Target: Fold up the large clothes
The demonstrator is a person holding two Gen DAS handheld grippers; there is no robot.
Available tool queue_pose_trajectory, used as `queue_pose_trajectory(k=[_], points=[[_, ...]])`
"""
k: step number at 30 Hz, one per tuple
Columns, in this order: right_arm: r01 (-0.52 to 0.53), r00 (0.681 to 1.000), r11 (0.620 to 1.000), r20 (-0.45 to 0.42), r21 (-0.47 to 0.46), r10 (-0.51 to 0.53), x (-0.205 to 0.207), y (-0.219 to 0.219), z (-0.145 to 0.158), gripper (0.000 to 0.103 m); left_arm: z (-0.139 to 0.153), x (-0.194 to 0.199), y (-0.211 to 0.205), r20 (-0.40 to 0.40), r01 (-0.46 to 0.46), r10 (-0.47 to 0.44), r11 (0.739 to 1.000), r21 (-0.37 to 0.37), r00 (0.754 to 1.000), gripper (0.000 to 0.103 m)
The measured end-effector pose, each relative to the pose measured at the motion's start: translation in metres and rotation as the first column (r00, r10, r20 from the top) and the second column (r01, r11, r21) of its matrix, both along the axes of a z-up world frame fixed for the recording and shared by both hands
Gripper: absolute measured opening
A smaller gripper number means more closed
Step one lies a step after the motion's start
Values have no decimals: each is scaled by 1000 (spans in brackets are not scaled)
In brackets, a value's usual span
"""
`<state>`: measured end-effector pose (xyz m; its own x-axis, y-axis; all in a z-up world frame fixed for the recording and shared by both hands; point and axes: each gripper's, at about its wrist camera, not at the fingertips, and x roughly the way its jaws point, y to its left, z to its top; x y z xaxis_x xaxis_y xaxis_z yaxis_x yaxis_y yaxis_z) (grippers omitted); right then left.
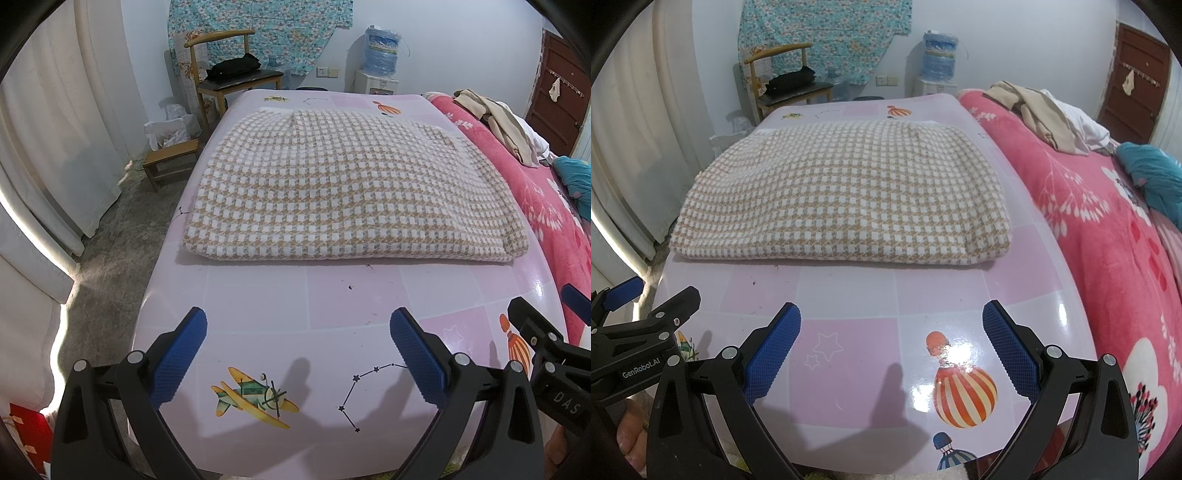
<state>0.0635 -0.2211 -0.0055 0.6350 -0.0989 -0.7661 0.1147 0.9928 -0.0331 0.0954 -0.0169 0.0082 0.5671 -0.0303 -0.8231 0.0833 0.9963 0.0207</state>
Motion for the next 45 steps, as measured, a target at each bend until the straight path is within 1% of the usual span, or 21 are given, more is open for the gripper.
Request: queue_pose_trajectory(k=[45], points=[[4,1000,1000,2,-2,-4,-4,-1,2,95,4,-2,2,12,3,-3,1000,-5,1000,98]])
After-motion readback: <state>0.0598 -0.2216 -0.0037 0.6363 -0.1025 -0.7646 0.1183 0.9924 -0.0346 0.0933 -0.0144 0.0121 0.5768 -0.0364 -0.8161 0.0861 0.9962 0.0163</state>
